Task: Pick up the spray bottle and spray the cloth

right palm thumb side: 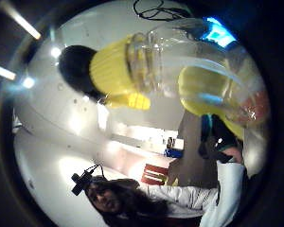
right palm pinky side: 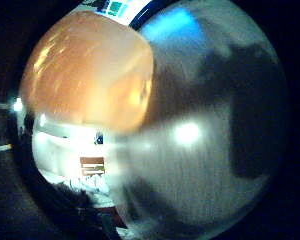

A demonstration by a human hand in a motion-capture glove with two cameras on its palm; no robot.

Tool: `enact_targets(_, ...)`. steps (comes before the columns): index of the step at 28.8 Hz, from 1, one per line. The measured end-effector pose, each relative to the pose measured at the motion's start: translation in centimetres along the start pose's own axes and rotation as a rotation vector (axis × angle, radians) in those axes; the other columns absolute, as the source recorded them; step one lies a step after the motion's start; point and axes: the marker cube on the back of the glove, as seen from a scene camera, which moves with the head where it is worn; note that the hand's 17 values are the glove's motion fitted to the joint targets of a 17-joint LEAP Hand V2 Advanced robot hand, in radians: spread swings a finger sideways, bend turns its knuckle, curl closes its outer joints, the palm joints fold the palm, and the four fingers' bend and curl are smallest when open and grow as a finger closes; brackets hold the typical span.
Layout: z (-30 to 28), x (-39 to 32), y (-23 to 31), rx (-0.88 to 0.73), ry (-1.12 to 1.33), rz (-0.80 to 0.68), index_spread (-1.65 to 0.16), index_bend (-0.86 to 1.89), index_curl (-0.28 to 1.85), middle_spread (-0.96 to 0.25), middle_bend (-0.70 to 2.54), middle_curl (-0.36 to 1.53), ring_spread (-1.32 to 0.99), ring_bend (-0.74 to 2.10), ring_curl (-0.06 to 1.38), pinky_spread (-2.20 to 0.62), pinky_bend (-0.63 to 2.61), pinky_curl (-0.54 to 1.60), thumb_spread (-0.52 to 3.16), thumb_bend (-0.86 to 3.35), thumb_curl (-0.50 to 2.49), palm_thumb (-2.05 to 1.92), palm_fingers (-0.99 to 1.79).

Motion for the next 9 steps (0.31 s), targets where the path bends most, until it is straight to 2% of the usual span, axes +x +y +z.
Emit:
enact_targets(1, -0.2, -0.7, 0.9, -0.012, -0.03, 0.008, -0.32, 0.22, 0.62, -0.05, 0.31, 0.61, -0.14, 0.3, 0.59, 0.08, 0.13, 0.34, 0.83, -0.04, 0.64, 1.08, -0.06)
enact_targets(2, -0.2, -1.5, 1.6, -0.02, -0.061, 0.018, -0.33, 0.21, 0.61, -0.05, 0.29, 0.6, -0.13, 0.28, 0.59, 0.09, 0.17, 0.35, 0.84, -0.04, 0.63, 1.07, -0.1)
enact_targets(6, 0.4, -3.2, 2.7, -0.043, -0.143, 0.08, -0.36, 0.14, 0.53, -0.01, 0.26, 0.55, -0.1, 0.2, 0.51, 0.13, 0.15, 0.3, 0.89, -0.03, 0.62, 1.05, -0.04)
enact_targets(9, 0.5, -3.3, 2.7, -0.046, -0.151, 0.092, -0.36, 0.21, 0.51, 0.02, 0.26, 0.53, -0.07, 0.22, 0.47, 0.15, 0.11, 0.27, 0.94, -0.01, 0.62, 1.05, 0.09)
